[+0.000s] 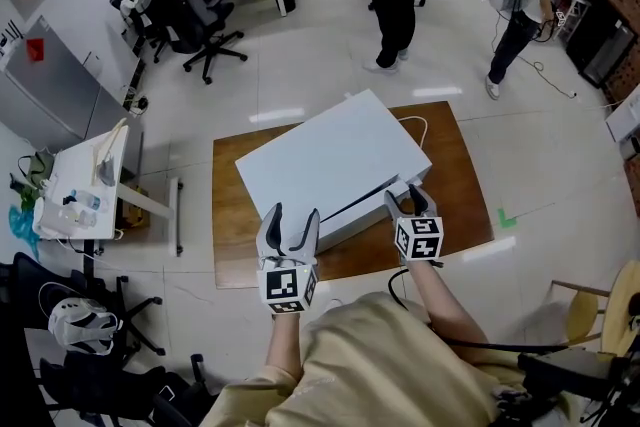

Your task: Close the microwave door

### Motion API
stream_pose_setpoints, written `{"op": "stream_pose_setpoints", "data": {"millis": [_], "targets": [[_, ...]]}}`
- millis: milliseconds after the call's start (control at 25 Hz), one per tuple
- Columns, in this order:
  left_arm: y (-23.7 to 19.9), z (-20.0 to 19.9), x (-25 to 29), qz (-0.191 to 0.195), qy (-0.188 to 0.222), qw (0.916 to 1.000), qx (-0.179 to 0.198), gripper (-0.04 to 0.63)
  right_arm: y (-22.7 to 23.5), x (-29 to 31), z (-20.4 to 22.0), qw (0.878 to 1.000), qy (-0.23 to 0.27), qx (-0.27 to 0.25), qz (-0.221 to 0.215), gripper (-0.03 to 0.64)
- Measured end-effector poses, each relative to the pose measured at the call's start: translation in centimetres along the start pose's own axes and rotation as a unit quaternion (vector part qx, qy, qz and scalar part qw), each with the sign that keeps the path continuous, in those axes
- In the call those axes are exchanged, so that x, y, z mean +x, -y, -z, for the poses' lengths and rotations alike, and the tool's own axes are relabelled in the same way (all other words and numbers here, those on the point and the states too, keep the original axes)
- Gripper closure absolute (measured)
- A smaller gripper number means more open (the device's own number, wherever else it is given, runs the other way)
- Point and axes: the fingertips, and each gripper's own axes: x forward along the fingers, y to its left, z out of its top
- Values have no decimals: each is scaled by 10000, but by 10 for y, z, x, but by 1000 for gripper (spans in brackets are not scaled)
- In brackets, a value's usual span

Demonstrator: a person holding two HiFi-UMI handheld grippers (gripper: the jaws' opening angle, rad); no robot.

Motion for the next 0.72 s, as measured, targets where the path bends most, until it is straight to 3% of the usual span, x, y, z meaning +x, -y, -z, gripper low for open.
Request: {"op": "stream_pose_setpoints", "data": {"millis": [720], "targets": [[4,5,-2,-160,57,9998,67,305,11,8,8,9995,76,125,264,364]]}}
